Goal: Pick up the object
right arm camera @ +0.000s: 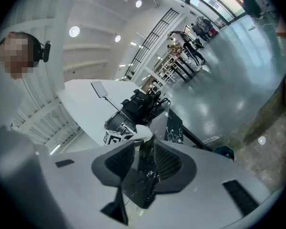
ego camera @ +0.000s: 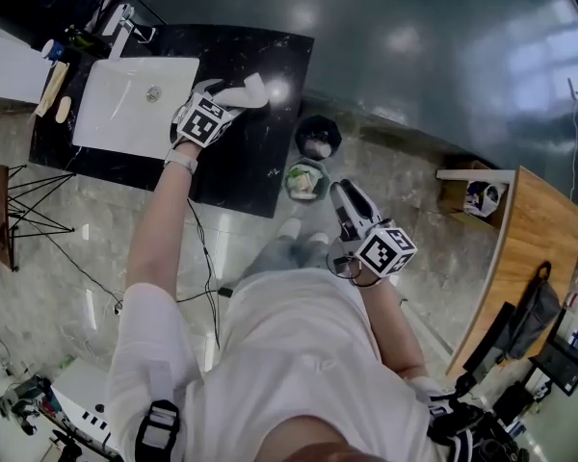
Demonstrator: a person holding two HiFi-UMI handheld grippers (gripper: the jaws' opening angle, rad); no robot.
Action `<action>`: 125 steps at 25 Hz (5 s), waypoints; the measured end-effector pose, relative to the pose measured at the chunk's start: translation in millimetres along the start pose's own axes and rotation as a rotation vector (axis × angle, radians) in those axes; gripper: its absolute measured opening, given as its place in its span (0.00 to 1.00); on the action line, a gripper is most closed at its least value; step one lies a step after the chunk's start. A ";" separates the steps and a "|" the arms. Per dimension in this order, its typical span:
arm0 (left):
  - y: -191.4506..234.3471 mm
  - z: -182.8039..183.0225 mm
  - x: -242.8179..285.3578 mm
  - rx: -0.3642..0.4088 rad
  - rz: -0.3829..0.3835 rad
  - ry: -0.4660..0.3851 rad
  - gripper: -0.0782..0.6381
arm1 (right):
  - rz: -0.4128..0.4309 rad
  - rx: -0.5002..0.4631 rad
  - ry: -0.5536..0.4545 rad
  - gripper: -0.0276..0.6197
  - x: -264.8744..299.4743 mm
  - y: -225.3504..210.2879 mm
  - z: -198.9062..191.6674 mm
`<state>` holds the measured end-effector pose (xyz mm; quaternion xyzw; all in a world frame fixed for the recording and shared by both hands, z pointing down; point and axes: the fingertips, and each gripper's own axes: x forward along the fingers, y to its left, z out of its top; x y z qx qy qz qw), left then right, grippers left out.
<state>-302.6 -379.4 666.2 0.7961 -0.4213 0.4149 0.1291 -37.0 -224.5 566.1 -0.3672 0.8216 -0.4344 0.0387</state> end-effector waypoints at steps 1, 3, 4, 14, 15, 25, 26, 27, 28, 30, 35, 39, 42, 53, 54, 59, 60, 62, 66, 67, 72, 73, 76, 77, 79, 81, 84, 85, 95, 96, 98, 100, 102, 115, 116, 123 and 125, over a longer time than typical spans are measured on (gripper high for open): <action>0.7 0.0 0.7 0.005 0.004 -0.003 0.56 | 0.001 0.000 0.000 0.26 0.4 0.4 -0.2; 3.3 -2.1 -0.7 -0.004 0.024 -0.001 0.47 | 0.003 0.001 0.000 0.26 1.2 1.4 -0.4; 4.4 -2.9 -1.6 -0.015 0.034 -0.003 0.47 | 0.003 0.001 0.000 0.26 1.2 1.5 -0.6; 5.0 -6.2 -16.7 -0.178 0.085 -0.046 0.45 | -0.001 0.005 -0.006 0.26 -3.0 1.6 -1.4; 4.7 -5.9 -20.1 -0.221 0.080 -0.064 0.45 | -0.001 0.003 -0.007 0.26 -3.9 1.7 -1.5; -1.8 -2.7 -49.9 -0.328 0.090 -0.152 0.44 | 0.005 0.002 -0.024 0.26 -14.7 11.5 -8.3; -2.8 -1.9 -52.4 -0.324 0.092 -0.156 0.44 | 0.005 0.002 -0.026 0.26 -16.5 13.2 -9.6; -3.8 -0.5 -55.2 -0.322 0.094 -0.161 0.44 | 0.005 0.002 -0.029 0.26 -18.4 15.0 -10.6; -5.1 2.0 -58.3 -0.319 0.095 -0.167 0.44 | 0.005 0.002 -0.032 0.26 -20.5 16.5 -11.1; -9.3 10.0 -65.4 -0.305 0.095 -0.186 0.44 | 0.004 0.002 -0.042 0.26 -24.7 18.3 -11.5; -26.8 40.0 -88.4 -0.280 0.076 -0.266 0.44 | 0.001 -0.003 -0.080 0.26 -37.9 22.9 -9.5; -43.7 63.8 -109.8 -0.285 0.047 -0.340 0.44 | 0.000 -0.013 -0.125 0.26 -49.0 29.9 -0.3; -58.1 81.3 -120.7 -0.286 0.022 -0.386 0.44 | -0.003 -0.022 -0.169 0.26 -59.0 33.9 11.5; -129.0 139.2 -158.2 -0.272 -0.085 -0.520 0.44 | -0.033 -0.021 -0.335 0.26 -108.5 33.0 48.0; -135.1 144.5 -162.0 -0.271 -0.093 -0.534 0.44 | -0.037 -0.018 -0.349 0.26 -113.3 31.8 50.6; -168.4 164.5 -176.3 -0.279 -0.155 -0.588 0.44 | -0.050 -0.015 -0.416 0.26 -138.1 29.2 62.4; -175.1 167.0 -177.4 -0.270 -0.163 -0.588 0.44 | -0.051 -0.017 -0.429 0.26 -143.0 29.7 64.6; -188.6 171.8 -178.6 -0.253 -0.181 -0.590 0.44 | -0.056 -0.021 -0.453 0.26 -153.1 29.9 67.9; -214.9 183.8 -182.3 -0.265 -0.245 -0.623 0.44 | -0.070 -0.025 -0.500 0.26 -172.3 27.7 72.9; -221.5 186.4 -184.1 -0.272 -0.263 -0.634 0.44 | -0.073 -0.027 -0.512 0.26 -176.5 27.5 74.1; -257.1 197.1 -191.9 -0.314 -0.364 -0.677 0.44 | -0.090 -0.026 -0.567 0.26 -198.4 26.5 80.2; -264.2 197.3 -191.8 -0.319 -0.386 -0.679 0.44 | -0.093 -0.026 -0.575 0.26 -201.7 26.6 80.5; -282.9 195.2 -189.2 -0.328 -0.445 -0.676 0.44 | -0.102 -0.026 -0.592 0.26 -210.0 27.0 79.6; -288.0 194.7 -188.7 -0.333 -0.462 -0.674 0.44 | -0.105 -0.026 -0.597 0.26 -212.8 27.5 79.3; -297.4 194.5 -189.8 -0.352 -0.498 -0.674 0.44 | -0.108 -0.027 -0.608 0.26 -218.3 28.9 78.6; -306.4 193.5 -191.7 -0.373 -0.537 -0.677 0.44 | -0.112 -0.027 -0.618 0.26 -223.3 30.8 77.0; -318.6 192.1 -189.2 -0.385 -0.575 -0.675 0.44 | -0.121 -0.027 -0.631 0.26 -230.5 28.6 74.3; -322.0 192.1 -187.1 -0.389 -0.585 -0.673 0.44 | -0.126 -0.028 -0.635 0.26 -233.3 26.6 74.0; -338.1 191.0 -177.9 -0.443 -0.655 -0.662 0.44 | -0.143 -0.007 -0.668 0.26 -248.9 16.2 73.7; -338.4 189.9 -177.3 -0.449 -0.657 -0.660 0.44 | -0.141 -0.003 -0.670 0.26 -248.9 15.6 73.4; -339.0 187.6 -176.5 -0.458 -0.661 -0.658 0.44 | -0.137 0.008 -0.669 0.26 -247.9 14.9 72.4; -338.6 186.4 -175.8 -0.466 -0.666 -0.659 0.44 | -0.136 0.005 -0.662 0.26 -245.5 15.3 71.7; -337.6 185.5 -175.4 -0.476 -0.671 -0.662 0.44 | -0.140 -0.002 -0.656 0.26 -243.5 15.8 71.2; -330.1 182.7 -167.4 -0.519 -0.668 -0.662 0.44 | -0.138 0.014 -0.636 0.26 -232.9 8.2 75.6; -329.5 182.3 -166.7 -0.520 -0.668 -0.662 0.44 | -0.136 0.013 -0.636 0.26 -231.8 7.5 76.2; -324.5 185.5 -165.8 -0.529 -0.667 -0.661 0.44 | -0.134 0.011 -0.627 0.26 -226.0 9.1 81.7; -322.7 186.1 -162.8 -0.530 -0.665 -0.661 0.44 | -0.135 0.012 -0.623 0.26 -223.2 6.7 82.7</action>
